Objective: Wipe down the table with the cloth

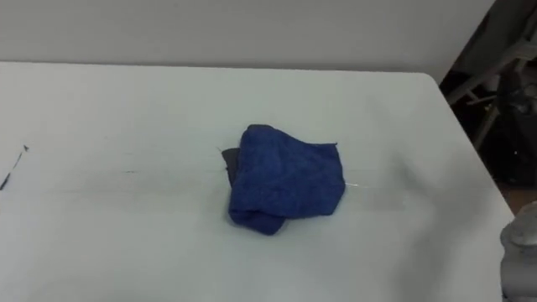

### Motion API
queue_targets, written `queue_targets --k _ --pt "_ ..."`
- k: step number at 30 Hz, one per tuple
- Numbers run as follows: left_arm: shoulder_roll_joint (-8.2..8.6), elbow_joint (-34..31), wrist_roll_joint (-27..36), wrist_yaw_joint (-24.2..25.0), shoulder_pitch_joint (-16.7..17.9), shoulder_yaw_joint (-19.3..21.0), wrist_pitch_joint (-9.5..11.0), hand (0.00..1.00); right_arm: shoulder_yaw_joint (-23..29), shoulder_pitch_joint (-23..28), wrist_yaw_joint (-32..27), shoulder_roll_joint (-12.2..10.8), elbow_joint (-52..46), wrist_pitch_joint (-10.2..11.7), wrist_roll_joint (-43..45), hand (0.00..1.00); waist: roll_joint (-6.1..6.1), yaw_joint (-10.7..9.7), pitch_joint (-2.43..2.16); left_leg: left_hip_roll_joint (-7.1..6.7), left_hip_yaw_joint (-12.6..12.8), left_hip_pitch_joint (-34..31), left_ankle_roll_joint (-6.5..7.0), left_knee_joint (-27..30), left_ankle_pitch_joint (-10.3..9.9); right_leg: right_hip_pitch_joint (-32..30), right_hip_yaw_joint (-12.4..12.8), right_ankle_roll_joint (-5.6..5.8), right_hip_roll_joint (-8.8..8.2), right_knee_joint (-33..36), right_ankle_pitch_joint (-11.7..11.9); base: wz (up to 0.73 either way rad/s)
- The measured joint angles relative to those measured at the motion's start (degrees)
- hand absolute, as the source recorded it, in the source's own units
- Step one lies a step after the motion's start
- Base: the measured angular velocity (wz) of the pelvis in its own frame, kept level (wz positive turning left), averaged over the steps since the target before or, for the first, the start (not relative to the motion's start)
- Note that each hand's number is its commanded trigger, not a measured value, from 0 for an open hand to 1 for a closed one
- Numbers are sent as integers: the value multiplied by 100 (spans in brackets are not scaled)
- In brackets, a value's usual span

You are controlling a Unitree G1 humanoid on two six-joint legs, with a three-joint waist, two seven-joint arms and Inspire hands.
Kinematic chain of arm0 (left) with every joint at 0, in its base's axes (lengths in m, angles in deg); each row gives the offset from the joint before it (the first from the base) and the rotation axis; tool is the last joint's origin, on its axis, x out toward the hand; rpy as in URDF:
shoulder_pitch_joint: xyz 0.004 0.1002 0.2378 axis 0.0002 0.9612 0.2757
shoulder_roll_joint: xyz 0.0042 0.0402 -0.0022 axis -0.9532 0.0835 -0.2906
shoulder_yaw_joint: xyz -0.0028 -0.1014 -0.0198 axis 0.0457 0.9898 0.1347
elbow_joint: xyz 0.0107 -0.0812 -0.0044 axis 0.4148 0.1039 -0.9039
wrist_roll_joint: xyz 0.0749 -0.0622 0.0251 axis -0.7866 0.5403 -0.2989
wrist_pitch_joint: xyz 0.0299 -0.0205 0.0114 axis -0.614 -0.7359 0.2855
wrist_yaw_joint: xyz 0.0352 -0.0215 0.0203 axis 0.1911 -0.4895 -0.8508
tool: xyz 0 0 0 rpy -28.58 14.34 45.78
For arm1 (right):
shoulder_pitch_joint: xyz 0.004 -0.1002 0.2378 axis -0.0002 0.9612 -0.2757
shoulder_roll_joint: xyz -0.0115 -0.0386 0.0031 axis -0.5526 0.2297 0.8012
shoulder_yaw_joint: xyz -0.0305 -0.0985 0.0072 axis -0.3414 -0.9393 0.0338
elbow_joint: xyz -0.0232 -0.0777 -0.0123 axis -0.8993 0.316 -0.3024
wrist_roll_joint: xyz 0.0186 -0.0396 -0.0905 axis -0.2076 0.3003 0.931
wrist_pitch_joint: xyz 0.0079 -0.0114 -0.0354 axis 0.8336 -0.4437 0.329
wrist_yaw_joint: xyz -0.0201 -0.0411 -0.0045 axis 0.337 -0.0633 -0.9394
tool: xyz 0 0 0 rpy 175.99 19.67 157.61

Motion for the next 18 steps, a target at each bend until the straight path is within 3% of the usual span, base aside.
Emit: queue_targets --k 4,8,10,15,18 --pt "-41 -140 -18 110 276 445 -12 0 512 80 -28 67 564 -87 -505 0 6 -78 -10 34 123 32 1 -4 -3 -33 103 -3 26 36 1 -10" --pt "-82 -370 -64 226 363 837 -38 0 858 280 -177 219 898 -135 -1000 0 -37 -87 25 38 183 -8 11 -13 -12 -104 178 -13 36 83 -10 -8" --pt "-186 -370 -65 274 379 869 -45 0 898 449 -223 398 1290 -140 -1389 0 -39 -129 23 35 193 -8 15 -7 -15 -105 197 -13 37 90 -10 0" --pt "-395 -369 -60 324 433 890 -161 0 1367 737 -381 488 1830 -227 -2161 0 22 -237 16 40 199 -13 14 -42 -15 -107 300 -15 66 49 -9 -1" --pt "-480 -370 -62 351 410 890 -240 0 1538 894 -509 555 2210 -256 -2631 0 74 -278 -19 41 211 0 14 -59 -15 -106 322 -16 70 28 -8 -4"
